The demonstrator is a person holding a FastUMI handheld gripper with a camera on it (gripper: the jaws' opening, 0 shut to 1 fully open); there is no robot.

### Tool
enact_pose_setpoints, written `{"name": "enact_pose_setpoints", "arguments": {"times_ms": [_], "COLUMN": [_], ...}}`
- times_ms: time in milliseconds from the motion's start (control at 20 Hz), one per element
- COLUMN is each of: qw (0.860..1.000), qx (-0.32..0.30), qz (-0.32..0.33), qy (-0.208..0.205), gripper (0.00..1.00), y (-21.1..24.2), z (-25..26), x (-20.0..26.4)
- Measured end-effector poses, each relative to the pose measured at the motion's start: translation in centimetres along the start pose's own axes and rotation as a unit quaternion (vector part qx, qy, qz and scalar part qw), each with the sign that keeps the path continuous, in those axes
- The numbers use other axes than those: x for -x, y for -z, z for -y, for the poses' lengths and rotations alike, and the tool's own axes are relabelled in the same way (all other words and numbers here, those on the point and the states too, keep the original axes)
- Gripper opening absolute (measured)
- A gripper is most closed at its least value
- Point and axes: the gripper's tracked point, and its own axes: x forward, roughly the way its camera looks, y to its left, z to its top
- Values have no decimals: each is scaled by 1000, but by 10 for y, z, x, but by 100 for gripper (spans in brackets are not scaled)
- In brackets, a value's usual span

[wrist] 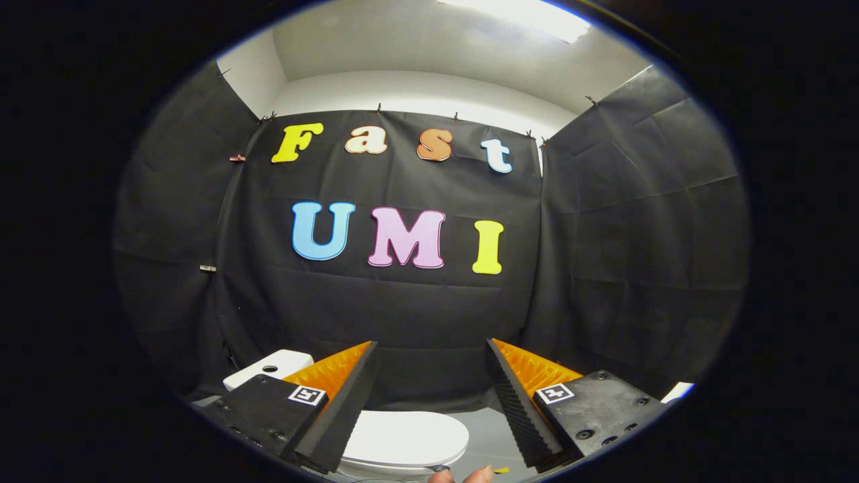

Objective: Open the toilet lid.

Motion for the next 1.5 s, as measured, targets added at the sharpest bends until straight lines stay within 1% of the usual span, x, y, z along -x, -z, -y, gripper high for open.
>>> {"name": "enact_pose_setpoints", "arguments": {"times_ms": [150, 250, 450, 750, 900, 1050, 1250, 1500], "qw": [1000, 1000, 1000, 997, 993, 986, 969, 942], "qx": [5, -5, -3, -14, -45, -80, -162, -255], "qz": [2, 0, -13, -27, -53, -85, -130, -180], "qy": [-1, -12, -27, -66, -93, -116, -135, -121], "gripper": [98, 98, 98, 98, 98, 98, 99, 98], "y": [20, 38, 88, 165, 206, 246, 297, 356], "z": [1, -3, -2, -7, -15, -22, -22, -2], "x": [-9, -10, -22, -32, -34, -33, -33, -41]}}
